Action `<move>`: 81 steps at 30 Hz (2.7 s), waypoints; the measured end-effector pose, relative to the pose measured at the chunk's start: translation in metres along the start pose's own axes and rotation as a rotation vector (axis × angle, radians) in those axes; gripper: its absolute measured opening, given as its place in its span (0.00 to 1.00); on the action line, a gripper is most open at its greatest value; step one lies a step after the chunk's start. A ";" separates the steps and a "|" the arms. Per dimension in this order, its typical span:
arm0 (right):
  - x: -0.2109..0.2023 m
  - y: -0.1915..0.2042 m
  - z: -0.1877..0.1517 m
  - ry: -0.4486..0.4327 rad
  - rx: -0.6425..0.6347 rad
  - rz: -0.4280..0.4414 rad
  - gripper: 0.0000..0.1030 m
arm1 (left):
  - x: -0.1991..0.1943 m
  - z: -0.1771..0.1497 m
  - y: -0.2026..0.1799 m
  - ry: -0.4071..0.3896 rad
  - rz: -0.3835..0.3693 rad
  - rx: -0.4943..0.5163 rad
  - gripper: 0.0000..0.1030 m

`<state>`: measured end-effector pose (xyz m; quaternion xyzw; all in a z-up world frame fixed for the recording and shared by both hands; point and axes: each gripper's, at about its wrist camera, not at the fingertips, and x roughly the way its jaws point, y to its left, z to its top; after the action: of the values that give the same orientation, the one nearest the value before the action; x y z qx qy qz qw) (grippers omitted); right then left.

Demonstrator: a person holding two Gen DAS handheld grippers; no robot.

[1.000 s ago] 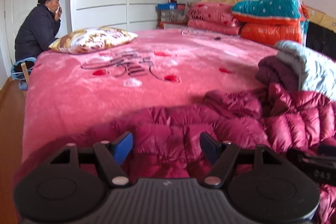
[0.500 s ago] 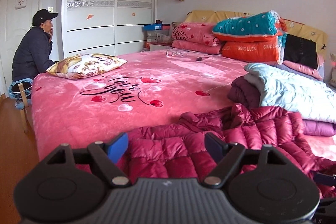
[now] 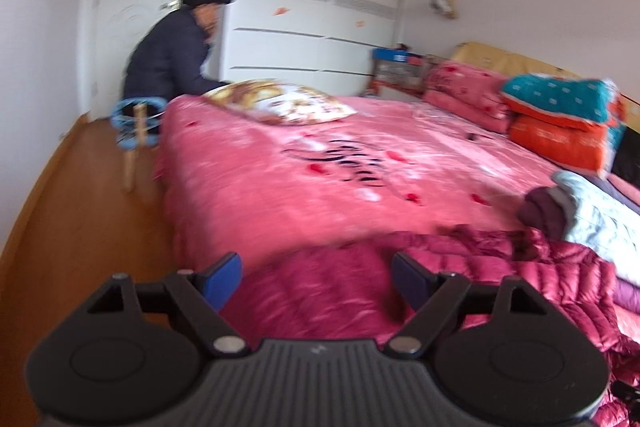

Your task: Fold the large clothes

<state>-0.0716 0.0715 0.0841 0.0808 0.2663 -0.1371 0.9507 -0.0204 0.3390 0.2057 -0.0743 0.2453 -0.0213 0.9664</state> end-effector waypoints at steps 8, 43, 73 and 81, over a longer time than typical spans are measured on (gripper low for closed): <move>-0.029 -0.007 -0.001 -0.002 0.028 0.019 1.00 | -0.029 -0.006 0.056 0.016 0.109 -0.061 0.83; -0.058 0.028 -0.019 0.139 -0.146 0.075 1.00 | 0.107 -0.210 0.156 0.525 -0.301 -1.192 0.76; -0.023 0.038 -0.031 0.256 -0.142 0.117 1.00 | 0.160 -0.217 0.168 0.301 -0.255 -1.459 0.54; -0.021 0.025 -0.031 0.252 -0.081 0.119 1.00 | 0.138 -0.167 0.176 0.126 -0.229 -1.311 0.13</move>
<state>-0.0958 0.1071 0.0714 0.0746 0.3836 -0.0585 0.9186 0.0223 0.4796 -0.0314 -0.6706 0.2541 0.0253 0.6965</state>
